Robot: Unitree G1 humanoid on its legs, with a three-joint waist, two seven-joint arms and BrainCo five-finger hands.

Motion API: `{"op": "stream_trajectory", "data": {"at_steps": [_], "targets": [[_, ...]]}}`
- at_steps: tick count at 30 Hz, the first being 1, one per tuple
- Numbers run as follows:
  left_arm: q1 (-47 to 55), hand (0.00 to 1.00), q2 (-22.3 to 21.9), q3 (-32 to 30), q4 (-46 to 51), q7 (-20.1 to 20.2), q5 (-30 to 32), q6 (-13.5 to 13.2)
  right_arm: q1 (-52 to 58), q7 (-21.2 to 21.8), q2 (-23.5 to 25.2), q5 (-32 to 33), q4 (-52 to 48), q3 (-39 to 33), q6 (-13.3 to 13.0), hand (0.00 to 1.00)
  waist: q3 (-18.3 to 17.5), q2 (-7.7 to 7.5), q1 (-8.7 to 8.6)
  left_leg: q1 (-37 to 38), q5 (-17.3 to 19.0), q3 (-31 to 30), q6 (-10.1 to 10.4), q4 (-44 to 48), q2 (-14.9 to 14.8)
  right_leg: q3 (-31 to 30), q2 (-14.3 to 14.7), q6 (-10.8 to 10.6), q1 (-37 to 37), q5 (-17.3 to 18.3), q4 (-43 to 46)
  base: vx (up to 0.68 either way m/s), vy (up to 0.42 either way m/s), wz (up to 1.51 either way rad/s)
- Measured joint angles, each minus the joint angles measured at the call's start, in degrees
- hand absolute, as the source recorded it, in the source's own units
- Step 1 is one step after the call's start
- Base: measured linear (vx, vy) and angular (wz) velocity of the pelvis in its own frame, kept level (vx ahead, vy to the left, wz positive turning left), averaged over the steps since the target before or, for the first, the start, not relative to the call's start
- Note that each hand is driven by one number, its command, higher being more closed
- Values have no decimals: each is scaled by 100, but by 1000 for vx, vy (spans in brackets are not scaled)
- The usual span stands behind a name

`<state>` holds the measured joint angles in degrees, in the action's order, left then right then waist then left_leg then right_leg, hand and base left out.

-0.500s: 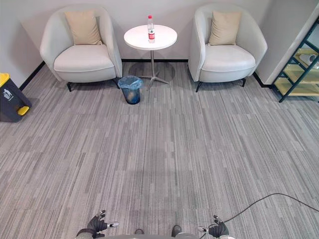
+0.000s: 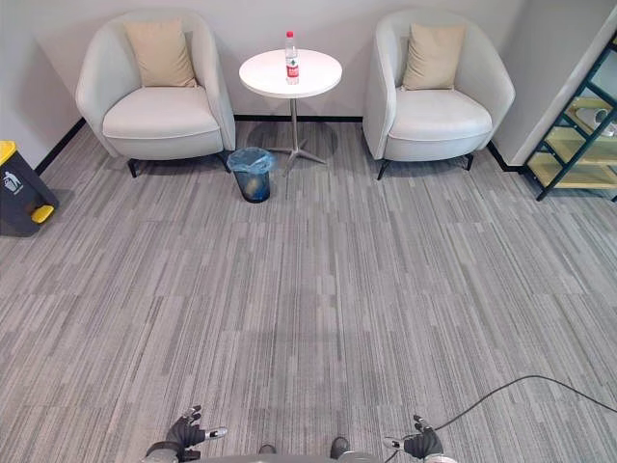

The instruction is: Gather rubbish on tea table into small bin, then transfer packed bag to large trash can.

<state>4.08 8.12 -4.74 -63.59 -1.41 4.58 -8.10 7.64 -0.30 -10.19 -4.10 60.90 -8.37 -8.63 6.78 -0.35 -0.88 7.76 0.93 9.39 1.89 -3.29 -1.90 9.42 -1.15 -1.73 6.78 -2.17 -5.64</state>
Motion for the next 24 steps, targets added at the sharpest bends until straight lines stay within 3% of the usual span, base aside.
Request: {"op": "stream_trajectory", "data": {"at_steps": [18,24], "targets": [[-12,0,5,-60,1,2,-45,4,-60,35,-1,-2,4,-4,12,0,14,-15,-12,13,20,272,19,-59,-19,-280,23,25,-107,-19,-2,-13,-5,-7],[88,0,5,-219,2,2,-53,9,-158,46,-3,0,3,-12,18,0,26,-1,16,-88,309,652,51,212,-100,-644,83,38,-242,-27,0,-7,-17,-34]]}}
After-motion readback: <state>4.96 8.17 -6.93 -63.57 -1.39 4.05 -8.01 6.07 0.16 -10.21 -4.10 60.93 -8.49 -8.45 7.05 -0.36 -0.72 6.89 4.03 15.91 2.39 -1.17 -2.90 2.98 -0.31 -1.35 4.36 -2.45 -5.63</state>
